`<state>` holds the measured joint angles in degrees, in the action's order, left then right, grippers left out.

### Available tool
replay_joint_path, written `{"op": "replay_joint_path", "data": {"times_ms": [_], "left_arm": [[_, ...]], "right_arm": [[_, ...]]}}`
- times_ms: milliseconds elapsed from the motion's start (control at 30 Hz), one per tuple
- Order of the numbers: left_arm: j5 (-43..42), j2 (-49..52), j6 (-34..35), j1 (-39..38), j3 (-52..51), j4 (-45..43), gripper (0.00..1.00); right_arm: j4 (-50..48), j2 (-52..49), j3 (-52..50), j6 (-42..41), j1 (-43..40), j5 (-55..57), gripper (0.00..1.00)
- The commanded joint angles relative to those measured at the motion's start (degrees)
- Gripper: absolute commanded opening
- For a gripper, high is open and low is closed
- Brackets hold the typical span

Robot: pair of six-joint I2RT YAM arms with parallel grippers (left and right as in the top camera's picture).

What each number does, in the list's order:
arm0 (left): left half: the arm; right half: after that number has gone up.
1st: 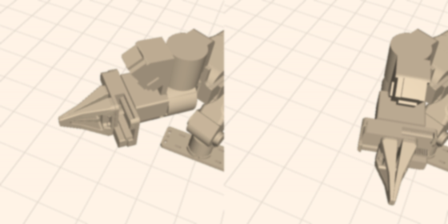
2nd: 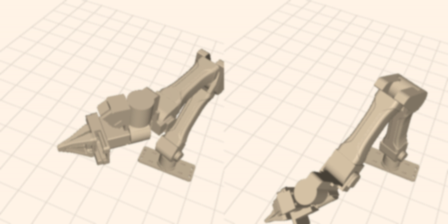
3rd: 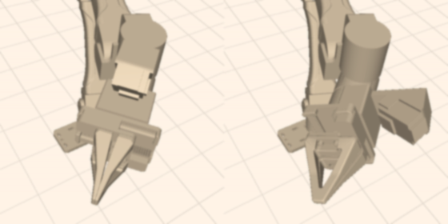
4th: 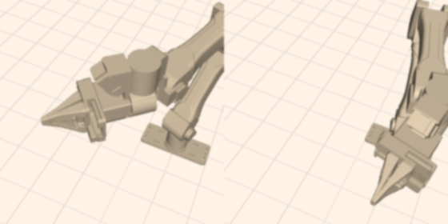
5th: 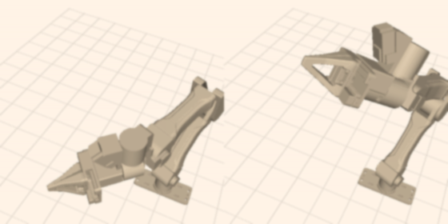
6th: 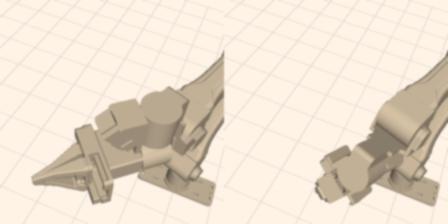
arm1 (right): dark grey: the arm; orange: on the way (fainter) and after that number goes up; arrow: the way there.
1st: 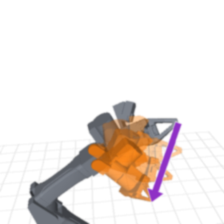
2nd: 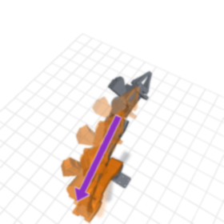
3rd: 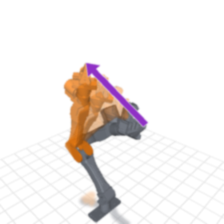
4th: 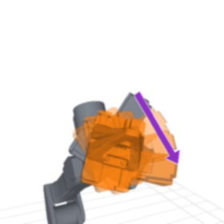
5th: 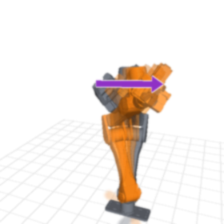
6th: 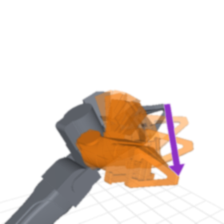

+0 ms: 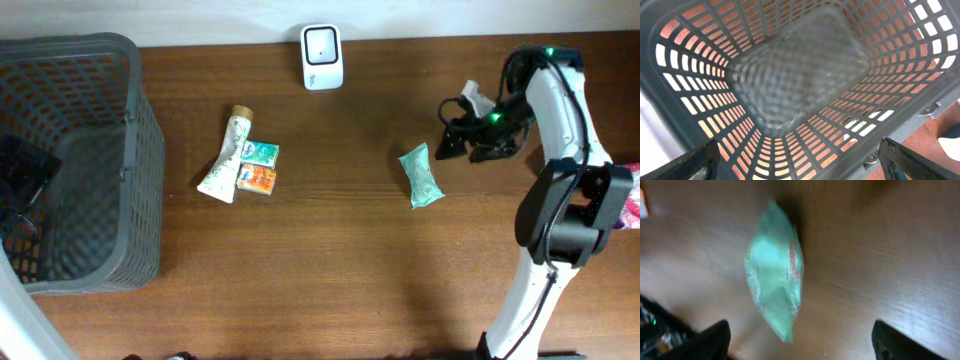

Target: Scan the item barcode

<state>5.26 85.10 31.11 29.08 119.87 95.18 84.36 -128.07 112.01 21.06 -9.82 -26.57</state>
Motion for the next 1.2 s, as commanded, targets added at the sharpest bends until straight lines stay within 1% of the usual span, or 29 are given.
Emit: {"op": "replay_joint_path", "data": {"times_ms": [0, 100, 133, 167, 200, 233, 267, 300, 333, 400, 433, 467, 500, 567, 600, 633, 700, 733, 767, 800, 833, 867, 933, 967, 1033, 1067, 1100, 1133, 1167], "left_arm": [[0.1, 0.0, 0.2, 0.3, 0.1, 0.1, 0.99], [0.1, 0.0, 0.2, 0.3, 0.1, 0.1, 0.99], [0.1, 0.0, 0.2, 0.3, 0.1, 0.1, 0.99], [0.1, 0.0, 0.2, 0.3, 0.1, 0.1, 0.99], [0.1, 0.0, 0.2, 0.3, 0.1, 0.1, 0.99], [0.1, 0.0, 0.2, 0.3, 0.1, 0.1, 0.99], [0.1, 0.0, 0.2, 0.3, 0.1, 0.1, 0.99], [0.1, 0.0, 0.2, 0.3, 0.1, 0.1, 0.99], [0.1, 0.0, 0.2, 0.3, 0.1, 0.1, 0.99], [0.1, 0.0, 0.2, 0.3, 0.1, 0.1, 0.99], [0.1, 0.0, 0.2, 0.3, 0.1, 0.1, 0.99], [0.1, 0.0, 0.2, 0.3, 0.1, 0.1, 0.99], [0.1, 0.0, 0.2, 0.3, 0.1, 0.1, 0.99], [0.1, 0.0, 0.2, 0.3, 0.1, 0.1, 0.99], [0.1, 0.0, 0.2, 0.3, 0.1, 0.1, 0.99], [0.1, 0.0, 0.2, 0.3, 0.1, 0.1, 0.99], [0.1, 0.0, 0.2, 0.3, 0.1, 0.1, 0.99], [0.1, 0.0, 0.2, 0.3, 0.1, 0.1, 0.99], [0.1, 0.0, 0.2, 0.3, 0.1, 0.1, 0.99], [0.1, 0.0, 0.2, 0.3, 0.1, 0.1, 0.99], [0.1, 0.0, 0.2, 0.3, 0.1, 0.1, 0.99], [0.1, 0.0, 0.2, 0.3, 0.1, 0.1, 0.99], [0.1, 0.0, 0.2, 0.3, 0.1, 0.1, 0.99], [0.1, 0.0, 0.2, 0.3, 0.1, 0.1, 0.99], [0.1, 0.0, 0.2, 0.3, 0.1, 0.1, 0.99], [0.1, 0.0, 0.2, 0.3, 0.1, 0.1, 0.99], [0.1, 0.0, 0.2, 0.3, 0.1, 0.1, 0.99], [0.1, 0.0, 0.2, 0.3, 0.1, 0.1, 0.99], [0.1, 0.0, 0.2, 0.3, 0.1, 0.1, 0.99]], "right_arm": [[-3.3, 0.1, -7.9, 5.8, 0.5, -10.5, 0.84], [-9.9, 0.1, -14.5, 5.0, 2.7, -10.8, 0.84], [-12.1, 0.1, -16.2, 3.9, 3.1, -11.0, 0.79], [-12.2, 0.1, -16.3, 3.9, 3.4, -11.4, 0.64], [-12.1, 0.2, -16.3, 3.5, 3.8, -13.5, 0.29], [-12.0, 0.1, -16.3, 3.5, 3.9, -15.1, 0.26], [-12.0, 0.2, -16.2, 3.5, 4.0, -17.0, 0.17], [-12.0, 0.2, -16.1, 2.0, 3.9, -17.4, 0.04], [-12.0, 0.3, -15.6, 0.4, 4.1, -17.2, 0.04], [-11.9, 1.7, -13.8, -2.4, 5.2, -15.3, 0.04], [-12.4, 2.9, -12.4, -6.9, 6.3, -10.1, 0.04], [-12.8, 3.9, -11.3, -12.0, 7.5, -2.6, 0.04], [-12.8, 5.4, -9.9, -17.3, 10.1, 8.7, 0.04], [-12.8, 6.1, -8.8, -28.1, 15.9, 26.7, 0.04], [-12.6, 6.1, -8.8, -34.9, 19.7, 34.4, 0.04], [-12.6, 6.1, -8.8, -39.1, 22.9, 39.2, 0.04], [-13.5, 5.8, -10.6, -49.1, 31.0, 55.9, 0.04], [-16.6, 5.5, -12.7, -49.0, 34.3, 56.8, 0.04], [-18.2, 5.1, -13.7, -49.0, 36.0, 56.6, 0.04], [-19.6, 4.8, -14.4, -49.0, 38.1, 54.0, 0.24], [-21.0, 4.8, -14.3, -49.0, 40.0, 49.5, 0.31], [-22.6, 4.8, -14.3, -49.0, 41.9, 47.2, 0.53], [-23.6, 4.8, -13.9, -48.4, 43.9, 42.5, 0.71], [-23.1, 4.9, -12.4, -45.6, 43.9, 36.1, 0.72], [-18.7, 5.2, -6.4, -45.3, 41.6, 32.3, 0.72], [-15.0, 5.2, -1.0, -42.2, 38.1, 30.7, 0.74], [-13.9, 5.2, 0.9, -34.6, 33.8, 26.8, 0.76], [-13.9, 5.1, 0.4, -32.0, 31.6, 25.3, 0.75], [-14.1, 4.9, -1.2, -31.0, 29.7, 25.1, 0.79]]}}
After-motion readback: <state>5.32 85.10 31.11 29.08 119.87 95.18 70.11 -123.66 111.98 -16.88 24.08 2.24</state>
